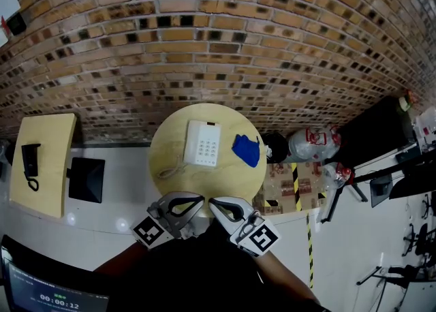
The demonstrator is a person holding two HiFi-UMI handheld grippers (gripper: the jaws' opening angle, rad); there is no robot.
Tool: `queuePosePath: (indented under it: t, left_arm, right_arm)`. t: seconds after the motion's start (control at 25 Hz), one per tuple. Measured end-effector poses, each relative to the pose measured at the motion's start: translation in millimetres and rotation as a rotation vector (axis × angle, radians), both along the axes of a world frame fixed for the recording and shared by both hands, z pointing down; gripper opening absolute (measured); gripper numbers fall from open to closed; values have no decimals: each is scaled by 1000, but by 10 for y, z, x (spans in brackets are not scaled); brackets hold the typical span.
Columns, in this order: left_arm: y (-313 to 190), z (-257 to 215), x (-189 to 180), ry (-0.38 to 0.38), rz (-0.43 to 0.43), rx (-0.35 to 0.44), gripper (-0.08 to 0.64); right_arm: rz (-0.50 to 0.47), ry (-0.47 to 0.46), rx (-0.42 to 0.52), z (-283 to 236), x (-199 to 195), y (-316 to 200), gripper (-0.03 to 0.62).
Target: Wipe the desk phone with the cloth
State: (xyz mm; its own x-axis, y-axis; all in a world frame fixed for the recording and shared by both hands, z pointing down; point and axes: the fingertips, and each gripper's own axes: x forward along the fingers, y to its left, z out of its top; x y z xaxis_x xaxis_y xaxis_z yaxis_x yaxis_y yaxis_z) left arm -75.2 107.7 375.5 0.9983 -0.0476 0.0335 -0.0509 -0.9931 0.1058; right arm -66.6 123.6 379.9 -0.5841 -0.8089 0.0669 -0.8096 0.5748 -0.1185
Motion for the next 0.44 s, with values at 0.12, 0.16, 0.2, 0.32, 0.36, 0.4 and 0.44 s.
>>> queuePosePath:
  t: [0.12,0.16,0.2,0.32,0.36,0.4,0.44]
  left_arm:
    - [12,-4,-10,3,-5,3,2]
    - [18,-6,-9,6,-5,3,2]
    - [25,-8,-7,8,-4,5,2]
    - [76,-1,-14,8,8,16,2]
    - [94,5,-20,5,9,12,2]
    - [109,10,-25,3,9,5,2]
    - [123,14,-31,1,8,-3,2]
  right_arm:
    - [0,2,2,13,-9,5,0]
    - [0,11,8,33,0,6,0]
    - [1,16,12,48,5,8,0]
    - [4,6,0,34,-36,38,0]
    - [4,1,-4,23,-54,51,0]
    - [4,-4,-9,16,-69,64,0]
    - [5,-9,-15,9,-83,76,0]
